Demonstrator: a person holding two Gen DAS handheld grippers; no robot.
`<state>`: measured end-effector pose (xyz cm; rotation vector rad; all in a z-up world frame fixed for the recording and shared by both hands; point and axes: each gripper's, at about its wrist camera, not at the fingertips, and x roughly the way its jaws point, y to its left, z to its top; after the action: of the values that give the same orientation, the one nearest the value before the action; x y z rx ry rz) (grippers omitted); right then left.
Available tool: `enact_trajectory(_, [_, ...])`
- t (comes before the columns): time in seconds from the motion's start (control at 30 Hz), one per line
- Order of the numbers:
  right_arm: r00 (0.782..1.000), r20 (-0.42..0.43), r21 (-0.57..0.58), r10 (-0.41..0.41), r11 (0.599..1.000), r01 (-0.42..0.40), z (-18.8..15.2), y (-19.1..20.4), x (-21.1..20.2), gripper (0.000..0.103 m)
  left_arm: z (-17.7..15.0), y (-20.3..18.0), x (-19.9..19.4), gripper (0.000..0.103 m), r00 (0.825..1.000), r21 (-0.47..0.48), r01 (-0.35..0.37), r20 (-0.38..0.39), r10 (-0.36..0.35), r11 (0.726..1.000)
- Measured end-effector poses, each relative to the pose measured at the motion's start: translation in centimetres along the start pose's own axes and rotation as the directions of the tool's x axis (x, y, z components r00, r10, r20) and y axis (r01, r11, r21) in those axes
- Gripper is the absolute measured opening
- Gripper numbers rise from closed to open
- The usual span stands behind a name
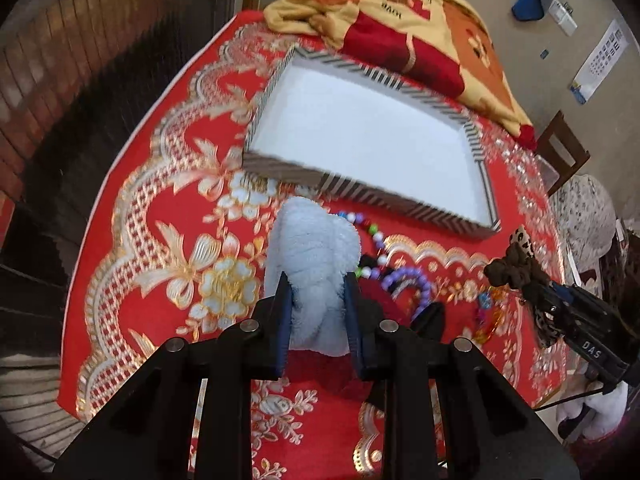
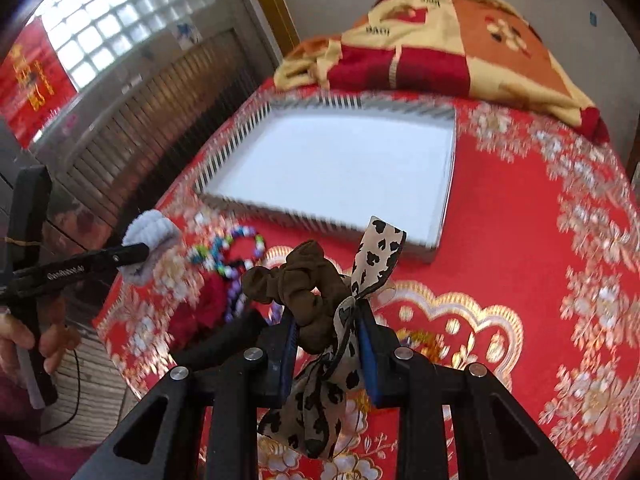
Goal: Organize jewelry
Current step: 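Carry both held items into the white tray and open both tools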
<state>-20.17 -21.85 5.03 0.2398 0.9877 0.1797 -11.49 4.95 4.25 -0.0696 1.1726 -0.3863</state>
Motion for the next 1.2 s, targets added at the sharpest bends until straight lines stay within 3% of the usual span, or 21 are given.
enact_trajectory(0.2, [0.995,0.057,0.074,0.082,0.994,-0.086,3.0,-1.2,-0.9,0.026,3.3,-0.9,-0.3,0.023,0.999,0.002,0.014,0.039,-0.014,1.0])
enact_trajectory(0.53, [0.991,0.071,0.158,0.116,0.979,-0.126,6.9,-3.4,0.7,0.026,8.2,-2.1,1.4,0.023,0.998,0.019,0.015,0.061,-0.016,1.0])
enact_trajectory(0.83, [0.999,0.035,0.164,0.02,0.986,-0.026,9.7,-5.0,5.3,0.026,11.9,-2.1,5.9,0.023,1.0,0.019,0.005,0.016,-0.005,1.0])
enact_trajectory(1.03, [0.997,-0.026,0.141,-0.079,0.987,0.082,9.9,-5.9,9.7,0.026,13.2,-1.4,9.2,0.023,0.999,0.013,-0.022,-0.025,0.022,1.0])
enact_trajectory(1.2, [0.991,-0.073,0.126,-0.11,0.985,0.118,9.4,-6.7,11.9,0.026,13.6,-0.7,11.8,0.023,0.997,0.001,-0.039,-0.063,0.039,0.999])
